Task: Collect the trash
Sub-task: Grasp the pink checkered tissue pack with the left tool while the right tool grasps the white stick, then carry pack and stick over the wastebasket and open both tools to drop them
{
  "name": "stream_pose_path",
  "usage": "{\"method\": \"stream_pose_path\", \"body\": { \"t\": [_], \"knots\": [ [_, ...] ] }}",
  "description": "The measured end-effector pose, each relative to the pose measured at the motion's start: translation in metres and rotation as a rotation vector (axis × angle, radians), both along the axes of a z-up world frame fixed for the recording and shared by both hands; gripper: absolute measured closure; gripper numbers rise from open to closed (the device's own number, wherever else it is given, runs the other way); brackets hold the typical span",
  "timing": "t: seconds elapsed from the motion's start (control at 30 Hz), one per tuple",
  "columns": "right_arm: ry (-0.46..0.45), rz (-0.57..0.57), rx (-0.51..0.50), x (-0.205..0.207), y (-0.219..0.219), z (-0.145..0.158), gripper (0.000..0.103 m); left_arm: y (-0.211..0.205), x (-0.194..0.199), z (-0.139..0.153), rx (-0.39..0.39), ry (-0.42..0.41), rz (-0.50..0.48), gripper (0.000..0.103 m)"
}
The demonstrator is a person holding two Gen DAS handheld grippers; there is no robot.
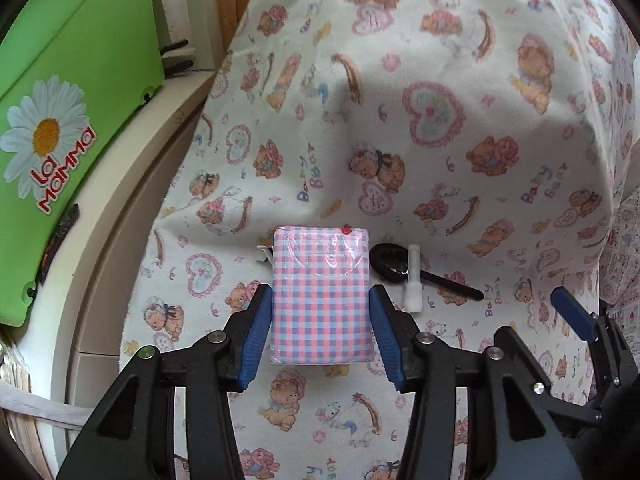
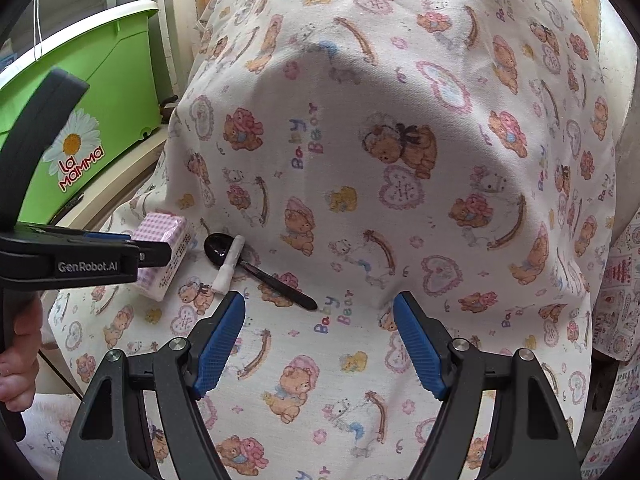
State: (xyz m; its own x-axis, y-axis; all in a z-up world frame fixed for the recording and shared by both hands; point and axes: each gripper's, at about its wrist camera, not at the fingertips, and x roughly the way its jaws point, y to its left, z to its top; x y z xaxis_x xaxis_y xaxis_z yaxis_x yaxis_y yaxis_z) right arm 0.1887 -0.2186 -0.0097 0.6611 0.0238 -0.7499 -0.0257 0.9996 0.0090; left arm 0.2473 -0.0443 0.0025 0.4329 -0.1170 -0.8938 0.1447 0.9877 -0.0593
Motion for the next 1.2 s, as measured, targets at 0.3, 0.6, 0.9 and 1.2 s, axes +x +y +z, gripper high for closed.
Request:
{"method": "stream_pose_path", "body": {
  "t": [0.3,0.6,0.9,1.2],
  "knots": [
    [0.065,0.132,0.16,0.023,0.032,-0.013,0.037,0.039,0.0,0.02,0.026,-0.072,0.085,0.055],
    [0.123,0.147,0.182,0.061,0.049,-0.04,0.071,0.052,0.017,0.014,0.032,-0.047,0.142,0.055],
    [0.106,0.171,0.134,0.061,0.062,-0.052,0.088,0.051,0.021,0.02,-0.016,-0.038,0.152,0.055],
    [0.089,0.217,0.166,0.044,0.06,-0.031,0.09,0.052,0.015,0.023,0.009,-0.063,0.145,0.055]
  ]
}}
